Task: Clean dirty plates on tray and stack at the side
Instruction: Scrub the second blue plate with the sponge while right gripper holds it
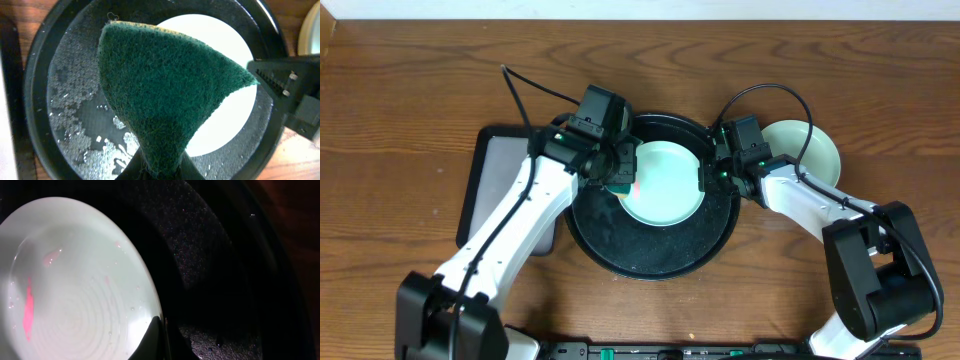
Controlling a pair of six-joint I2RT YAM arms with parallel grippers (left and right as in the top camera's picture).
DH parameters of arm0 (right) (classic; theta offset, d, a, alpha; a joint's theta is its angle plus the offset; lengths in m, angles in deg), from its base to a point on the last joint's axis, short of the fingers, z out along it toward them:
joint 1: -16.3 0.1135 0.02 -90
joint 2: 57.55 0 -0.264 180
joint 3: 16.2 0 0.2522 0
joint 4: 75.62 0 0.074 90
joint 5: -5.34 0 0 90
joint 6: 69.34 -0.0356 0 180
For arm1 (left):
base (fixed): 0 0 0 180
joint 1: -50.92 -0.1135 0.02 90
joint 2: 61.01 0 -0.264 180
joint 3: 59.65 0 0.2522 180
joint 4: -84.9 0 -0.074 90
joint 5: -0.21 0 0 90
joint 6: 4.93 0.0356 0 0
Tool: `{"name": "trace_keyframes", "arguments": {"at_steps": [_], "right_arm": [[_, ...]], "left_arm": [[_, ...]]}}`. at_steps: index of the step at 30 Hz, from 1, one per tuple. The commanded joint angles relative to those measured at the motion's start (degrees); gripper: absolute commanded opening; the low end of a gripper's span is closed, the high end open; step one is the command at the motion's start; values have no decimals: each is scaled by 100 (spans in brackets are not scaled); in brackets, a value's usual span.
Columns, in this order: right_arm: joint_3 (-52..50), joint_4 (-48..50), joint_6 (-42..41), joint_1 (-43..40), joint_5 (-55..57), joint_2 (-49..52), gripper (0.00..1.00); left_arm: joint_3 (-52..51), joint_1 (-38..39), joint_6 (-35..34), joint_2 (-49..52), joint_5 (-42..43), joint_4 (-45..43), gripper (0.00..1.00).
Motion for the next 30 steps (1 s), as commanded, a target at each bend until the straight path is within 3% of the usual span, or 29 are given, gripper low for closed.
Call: {"name": "trace_keyframes", "arguments": {"at_steps": [1,30], "right_arm": [[61,-4,-79,17,192,-122,1],[61,-11,-79,17,188,-122,1]], "left_arm": [[-50,13,-240,278,-70,-120,7],[-50,184,-339,1711,-400,-953,7]]}}
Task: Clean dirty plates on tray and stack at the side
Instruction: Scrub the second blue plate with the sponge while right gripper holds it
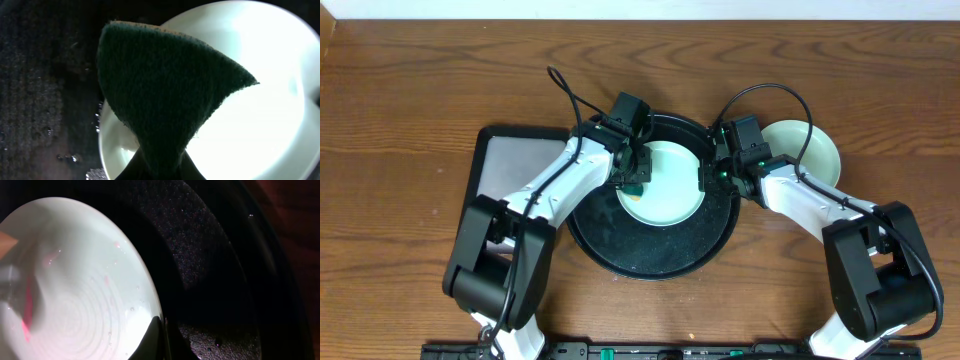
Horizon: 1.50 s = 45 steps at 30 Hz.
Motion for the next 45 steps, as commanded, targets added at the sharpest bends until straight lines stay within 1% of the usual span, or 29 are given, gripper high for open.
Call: {"name": "trace_keyframes", "arguments": {"at_steps": [1,7,13,18,23,26,32,36,42,44,45], "right_arm": [[61,-11,-76,13,162,-122,1],[61,-20,-76,13,160,-122,1],[61,-28,-76,13,160,-122,1],[61,-33,-76,13,160,-122,1],[61,-35,-76,13,160,-122,1],[61,-31,-76,13,160,-122,1],[61,-28,-76,13,160,-122,1],[61,-28,-76,13,160,-120,1],[61,-28,-76,13,160,-122,1],[61,-28,-76,13,160,-120,1],[61,-28,-76,13,160,-122,1]], "left_arm": [[-46,4,-57,105,-227,-13,7],[-46,9,-59,160,-444,-33,8],[-46,59,-59,273,-442,-50,7],[-48,216,-61,601,-442,-188,8],[-48,402,-407,1023,-402,-249,8],[-48,538,-400,1185,-11,-328,8],[-44,660,-398,1207,1250,-658,8],[-7,638,-396,1196,1915,-964,8],[227,638,-170,881,1908,-778,8],[282,638,-136,627,1694,-645,7],[291,638,-138,444,1458,-579,7]]}}
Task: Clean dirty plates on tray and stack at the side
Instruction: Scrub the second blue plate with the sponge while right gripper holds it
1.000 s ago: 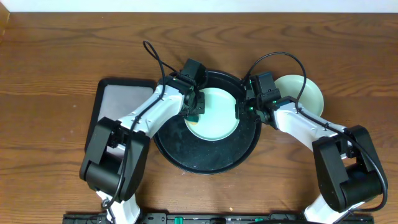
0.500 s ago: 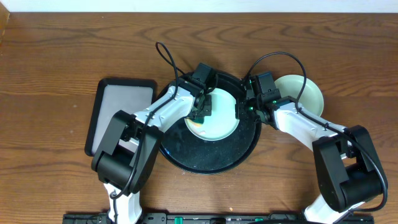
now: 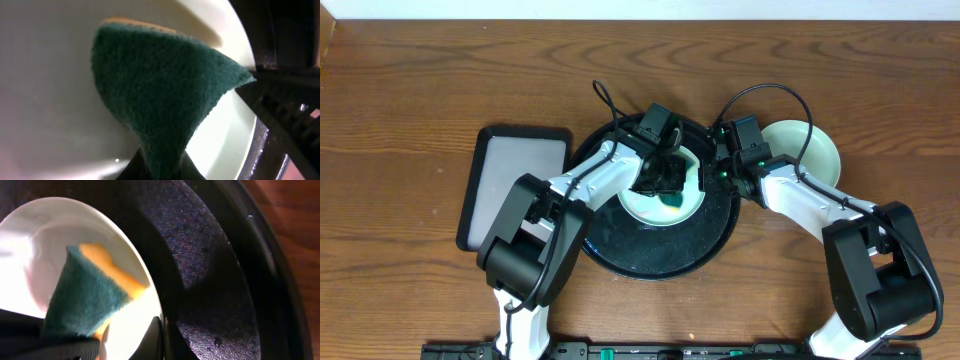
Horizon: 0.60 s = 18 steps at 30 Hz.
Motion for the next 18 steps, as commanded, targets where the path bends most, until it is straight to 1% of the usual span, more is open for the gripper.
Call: {"name": "trace_keyframes", "arguments": {"at_steps": [1,8,11,18], "right_arm": [[61,-24,-76,13,144,-120,1],[61,-24,-76,13,144,-122,1],[61,-24,-76,13,144,-122,1],[61,-28,-76,13,142,-122,1]], "left_arm": [[116,66,118,-566,-323,280,7],[116,66,111,-1862,-2218,796,8],[114,66,114,-1980,-2535,905,8],[-125,66,94,-1563,-2618,898,8]]}}
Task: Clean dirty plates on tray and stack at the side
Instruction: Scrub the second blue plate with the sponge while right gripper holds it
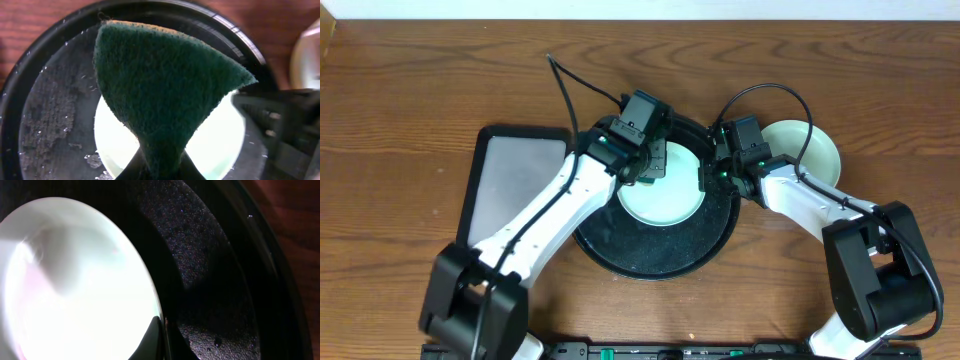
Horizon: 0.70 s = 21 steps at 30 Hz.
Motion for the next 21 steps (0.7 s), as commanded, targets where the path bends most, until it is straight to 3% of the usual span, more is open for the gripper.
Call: {"name": "trace_keyframes", "arguments": {"at_steps": [1,7,12,21], "right_arm": [[61,-28,-76,13,142,-122,1],[61,-26,-76,13,138,-122,1],[61,-26,-76,13,138,-120,1],[61,-26,-76,13,138,-120,1]], "left_arm": [[-138,-2,72,446,-271,13,8],[-138,-2,-195,1165,-811,-48,8],[-138,4,-481,1572,-691,-22,8],[-138,9,-483,1871,1508,431,8]]}}
